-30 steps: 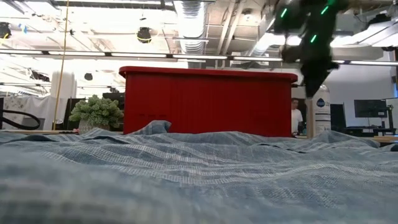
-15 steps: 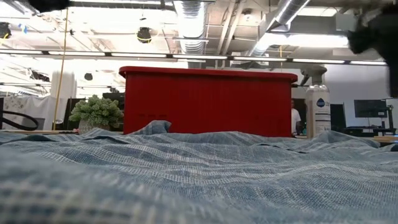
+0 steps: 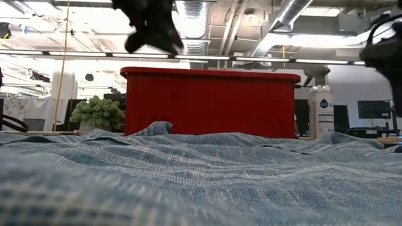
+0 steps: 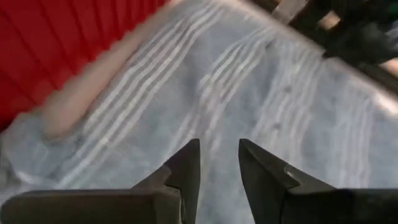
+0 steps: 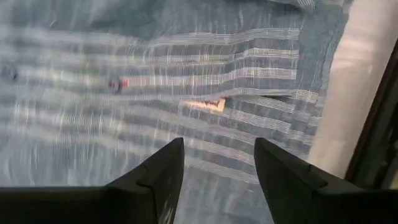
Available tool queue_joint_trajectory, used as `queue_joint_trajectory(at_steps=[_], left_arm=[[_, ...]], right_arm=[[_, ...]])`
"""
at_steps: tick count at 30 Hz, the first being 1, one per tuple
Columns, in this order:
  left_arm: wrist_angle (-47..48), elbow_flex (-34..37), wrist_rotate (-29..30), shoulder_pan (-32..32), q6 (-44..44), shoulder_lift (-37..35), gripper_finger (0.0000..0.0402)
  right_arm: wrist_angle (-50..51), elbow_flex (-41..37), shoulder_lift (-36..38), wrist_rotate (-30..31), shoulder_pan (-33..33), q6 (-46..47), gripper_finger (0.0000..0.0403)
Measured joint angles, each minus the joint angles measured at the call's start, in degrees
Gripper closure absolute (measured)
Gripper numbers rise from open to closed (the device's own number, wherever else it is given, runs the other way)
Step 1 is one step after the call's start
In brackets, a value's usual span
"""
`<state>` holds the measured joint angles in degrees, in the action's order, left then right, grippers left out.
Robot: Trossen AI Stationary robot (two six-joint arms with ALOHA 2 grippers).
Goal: Fold Laundry from Bin
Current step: Fold the blue polo shirt
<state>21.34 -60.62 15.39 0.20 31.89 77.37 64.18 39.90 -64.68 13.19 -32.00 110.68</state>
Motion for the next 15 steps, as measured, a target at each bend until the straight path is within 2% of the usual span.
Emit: queue_joint_trajectory(at_steps=[5,8,15], left_arm=[[-0.4,0.0,-10.0,7.7,-6.3,3.0,0.0302],[-0.3,0.0,-15.1,10.9,-9.3,5.6,0.0302],[-0.2,0.0,-21.3,14.5,-15.2,11.2,0.0302]], right_arm=[[2.0,0.0,-5.0,0.0,5.8,5.6,0.0195],[2.6,0.0,-7.9,0.0,9.0,5.7,0.0199],[0.7,0.0,-12.9,-1.3,15.0,1.0,0.0200]])
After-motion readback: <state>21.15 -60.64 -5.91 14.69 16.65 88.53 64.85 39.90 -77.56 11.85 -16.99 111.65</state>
